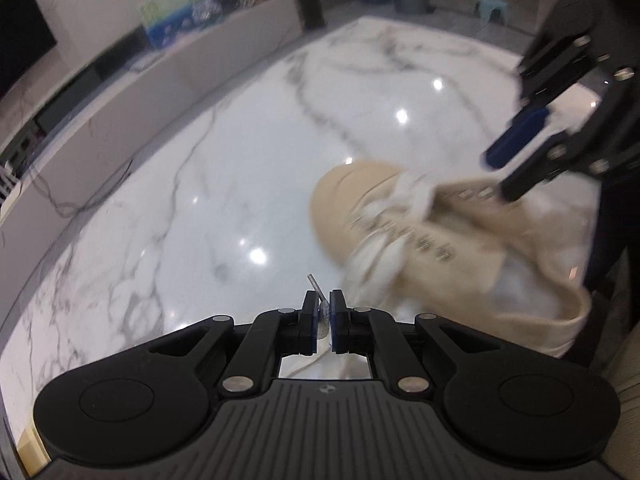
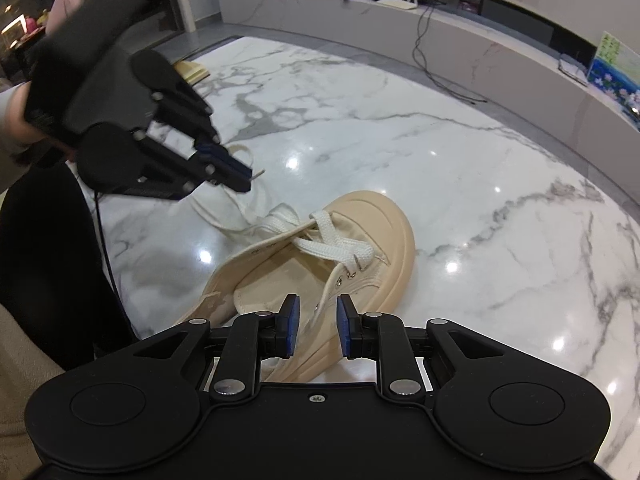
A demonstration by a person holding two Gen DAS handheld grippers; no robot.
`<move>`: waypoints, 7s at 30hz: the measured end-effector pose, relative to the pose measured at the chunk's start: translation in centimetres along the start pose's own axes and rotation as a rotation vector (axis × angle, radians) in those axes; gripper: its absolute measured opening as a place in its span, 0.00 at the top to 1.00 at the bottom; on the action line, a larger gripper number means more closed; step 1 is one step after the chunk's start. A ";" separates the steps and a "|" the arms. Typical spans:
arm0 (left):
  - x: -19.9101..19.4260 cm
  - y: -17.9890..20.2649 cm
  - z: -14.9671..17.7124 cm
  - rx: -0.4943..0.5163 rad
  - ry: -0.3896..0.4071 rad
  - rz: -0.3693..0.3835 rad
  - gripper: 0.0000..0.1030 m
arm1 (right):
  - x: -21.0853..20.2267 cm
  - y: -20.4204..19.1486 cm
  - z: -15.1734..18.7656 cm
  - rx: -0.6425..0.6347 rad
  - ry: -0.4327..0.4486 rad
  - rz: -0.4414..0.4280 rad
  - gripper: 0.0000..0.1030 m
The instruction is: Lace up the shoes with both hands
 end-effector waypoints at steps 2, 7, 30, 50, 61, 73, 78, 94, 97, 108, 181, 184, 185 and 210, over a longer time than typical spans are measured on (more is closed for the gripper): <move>-0.3 1.1 -0.4 0.022 0.012 0.012 0.95 | -0.1 0.0 0.0 0.008 0.003 0.005 0.81; -0.9 3.2 -0.8 0.059 0.030 0.031 0.95 | -0.3 -0.1 0.0 0.028 0.018 0.015 0.81; 0.3 6.4 -4.3 0.199 0.051 0.078 0.95 | 0.0 0.3 -0.4 0.055 0.046 -0.012 0.87; 3.5 7.4 -4.4 0.270 -0.025 0.118 0.95 | 0.9 2.2 0.6 0.127 0.047 -0.032 0.97; 2.4 7.7 -4.3 0.261 -0.025 0.065 0.78 | 0.9 2.1 0.5 0.115 0.053 -0.033 0.97; 2.4 8.7 -3.7 0.434 -0.069 -0.013 0.70 | 0.9 2.1 0.5 0.112 0.060 -0.039 0.97; 3.5 9.2 -3.3 0.550 -0.089 -0.032 0.75 | 0.8 2.2 0.5 0.114 0.061 -0.042 0.97; 3.9 9.4 -3.1 0.778 -0.105 -0.041 0.83 | 0.8 2.1 0.6 0.098 0.064 -0.043 0.97; 4.2 9.9 -3.1 0.854 -0.115 -0.025 0.79 | 0.8 2.1 0.6 0.099 0.064 -0.042 0.97; 6.1 9.5 -2.2 0.896 -0.175 0.010 0.91 | 0.8 2.1 0.6 0.096 0.061 -0.042 0.97; 3.0 8.7 -3.9 0.690 0.035 -0.005 0.79 | 1.3 -2.0 -1.6 -0.340 0.075 -0.032 0.99; 3.0 8.4 -3.9 0.690 0.053 -0.029 0.65 | 1.0 -2.1 -1.1 -0.338 0.069 -0.042 0.99; 3.0 8.3 -4.0 0.695 0.056 -0.037 0.61 | 1.0 -2.2 -1.0 -0.339 0.067 -0.045 0.99; 3.6 8.7 -2.8 0.646 -0.004 -0.059 0.98 | 1.4 -0.4 -3.0 -0.308 0.077 -0.039 0.98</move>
Point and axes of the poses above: each gripper's, at about its wrist camera, not at the fingertips, and x roughly the way its jaws point, y to its right, z to its underside, the point moved 10 cm from there along x, roughly the way its jaws point, and after that the axes turned 1 degree about -z, right-handed, at the moved point
